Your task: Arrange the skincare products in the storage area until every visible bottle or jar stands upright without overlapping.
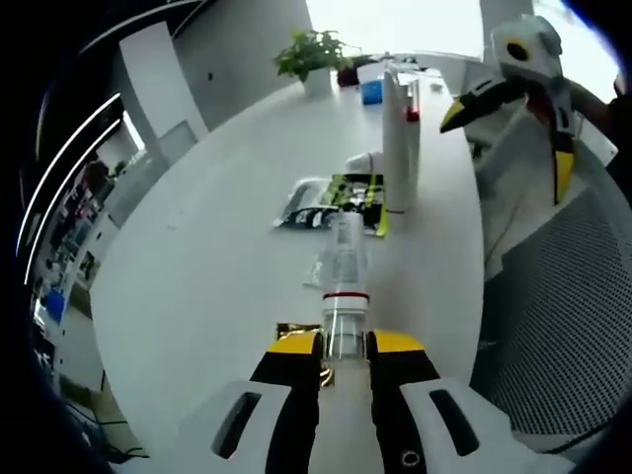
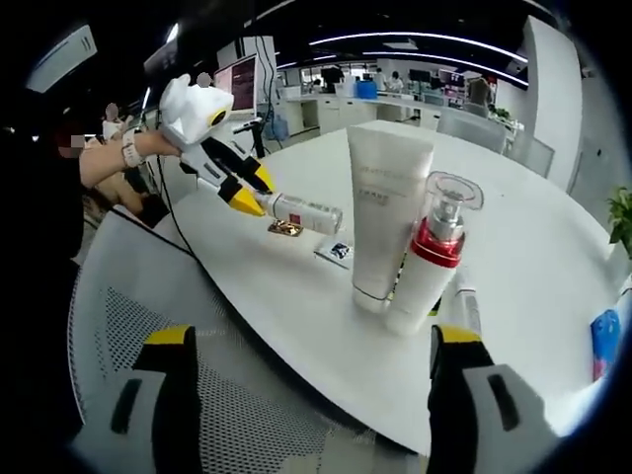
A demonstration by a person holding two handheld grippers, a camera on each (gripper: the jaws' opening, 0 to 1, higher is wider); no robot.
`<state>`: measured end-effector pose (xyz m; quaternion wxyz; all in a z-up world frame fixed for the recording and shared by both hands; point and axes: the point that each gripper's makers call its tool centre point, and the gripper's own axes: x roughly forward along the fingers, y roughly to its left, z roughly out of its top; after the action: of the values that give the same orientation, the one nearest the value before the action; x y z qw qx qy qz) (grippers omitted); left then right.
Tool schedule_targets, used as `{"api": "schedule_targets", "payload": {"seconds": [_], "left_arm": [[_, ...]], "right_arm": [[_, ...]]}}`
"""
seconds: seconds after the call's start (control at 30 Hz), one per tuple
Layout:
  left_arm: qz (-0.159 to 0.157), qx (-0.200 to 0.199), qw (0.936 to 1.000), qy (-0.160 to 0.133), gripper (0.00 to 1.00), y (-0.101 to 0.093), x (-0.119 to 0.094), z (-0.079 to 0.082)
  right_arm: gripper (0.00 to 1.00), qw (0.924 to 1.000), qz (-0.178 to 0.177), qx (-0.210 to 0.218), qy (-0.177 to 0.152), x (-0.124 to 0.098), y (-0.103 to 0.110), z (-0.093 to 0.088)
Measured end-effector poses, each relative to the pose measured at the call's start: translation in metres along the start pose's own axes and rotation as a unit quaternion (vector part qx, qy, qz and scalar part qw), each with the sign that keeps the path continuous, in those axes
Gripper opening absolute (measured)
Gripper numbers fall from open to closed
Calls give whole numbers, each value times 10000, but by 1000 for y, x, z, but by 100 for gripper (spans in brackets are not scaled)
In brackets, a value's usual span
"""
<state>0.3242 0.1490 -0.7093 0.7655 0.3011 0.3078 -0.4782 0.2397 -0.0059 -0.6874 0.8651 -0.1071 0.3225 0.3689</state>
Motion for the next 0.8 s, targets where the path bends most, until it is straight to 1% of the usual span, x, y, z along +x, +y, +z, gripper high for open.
{"api": "schedule_targets", "payload": {"seconds": [0.1, 0.17, 0.23, 0.33, 0.37, 0.4, 0.43, 0.5, 0.57, 0.63, 0.7, 0.8], "left_arm": [[-46, 64, 10000, -2, 15, -8, -2, 2], [-71, 132, 9999, 8, 15, -12, -3, 3], [-116, 197, 9997, 6, 15, -17, -4, 4], [-172, 290, 9994, 0, 15, -25, -6, 7], [-178, 302, 9994, 1, 15, -26, -6, 7], [-203, 331, 9992, 3, 15, -28, -6, 8], [-219, 354, 9991, 0, 15, -30, -7, 9], [-256, 409, 9988, -9, 15, -34, -7, 11], [-285, 453, 9986, -24, 15, -38, -8, 12], [-317, 487, 9983, -43, 15, -41, -8, 13], [-371, 528, 9979, -29, 15, -46, -7, 12], [-408, 589, 9974, 10, 15, -51, -7, 11]], "right_arm": [[90, 9999, 49, -96, -111, 3, 7, 7], [85, 9997, 117, -168, -143, 6, 13, 11], [82, 9994, 181, -250, -176, 9, 20, 14], [74, 9985, 229, -390, -300, 15, 28, 21], [70, 9984, 233, -392, -322, 15, 28, 22], [68, 9980, 249, -387, -430, 17, 30, 27], [67, 9978, 262, -410, -449, 19, 32, 29], [62, 9966, 269, -564, -529, 23, 34, 36], [57, 9960, 331, -634, -534, 28, 37, 39], [55, 9947, 352, -770, -592, 33, 39, 43], [53, 9931, 370, -968, -545, 38, 42, 44], [51, 9916, 387, -1186, -337, 48, 43, 40]]}}
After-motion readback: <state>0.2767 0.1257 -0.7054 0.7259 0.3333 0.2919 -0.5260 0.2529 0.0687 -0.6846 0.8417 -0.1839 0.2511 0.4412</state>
